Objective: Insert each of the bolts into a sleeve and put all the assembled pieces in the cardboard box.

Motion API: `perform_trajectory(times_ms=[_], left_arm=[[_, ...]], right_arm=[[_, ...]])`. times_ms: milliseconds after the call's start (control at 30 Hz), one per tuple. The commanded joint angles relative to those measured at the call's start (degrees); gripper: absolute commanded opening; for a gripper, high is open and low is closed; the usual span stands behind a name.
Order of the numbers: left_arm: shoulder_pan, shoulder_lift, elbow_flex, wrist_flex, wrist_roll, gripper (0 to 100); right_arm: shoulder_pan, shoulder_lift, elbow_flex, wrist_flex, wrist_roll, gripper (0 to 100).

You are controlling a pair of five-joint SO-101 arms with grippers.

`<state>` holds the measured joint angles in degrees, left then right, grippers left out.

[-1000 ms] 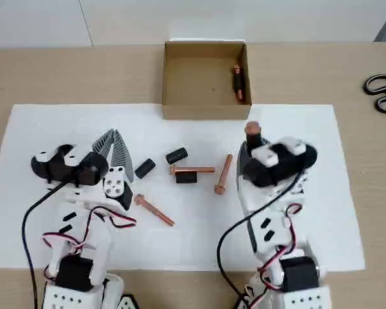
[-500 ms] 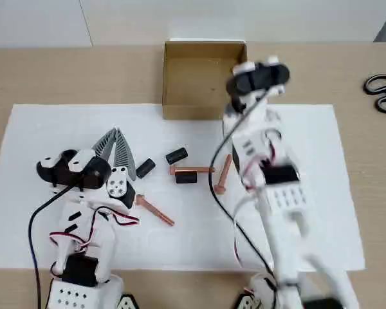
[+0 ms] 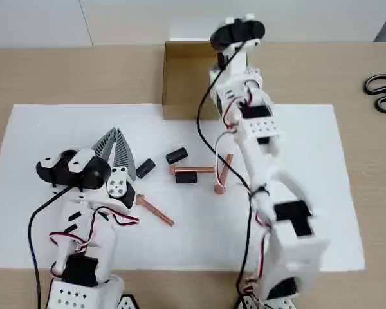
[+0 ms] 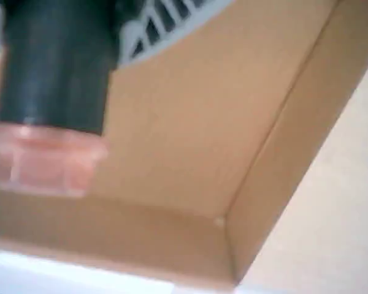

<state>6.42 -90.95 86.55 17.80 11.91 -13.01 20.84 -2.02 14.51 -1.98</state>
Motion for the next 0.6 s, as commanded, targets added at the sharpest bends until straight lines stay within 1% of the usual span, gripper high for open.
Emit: perform_trajectory(times_ms=[0,233,567], left_arm=[[-0.09,-0.62,-0.31,-1.58,-0.18,1],[-0.09,-0.62,-0.31,-1.58,-0.26,1],[-0.09,-0.62,-0.31,-1.58,-0.18,1]], right_arm=[[-0.48,6.20,-11.69,-1.80,-0.44,0.4],[-1.10,19.56,-24.00,-1.45,-0.44,0.4],[-1.19,31.87,-34.55,-1.19,-0.35,0.5]])
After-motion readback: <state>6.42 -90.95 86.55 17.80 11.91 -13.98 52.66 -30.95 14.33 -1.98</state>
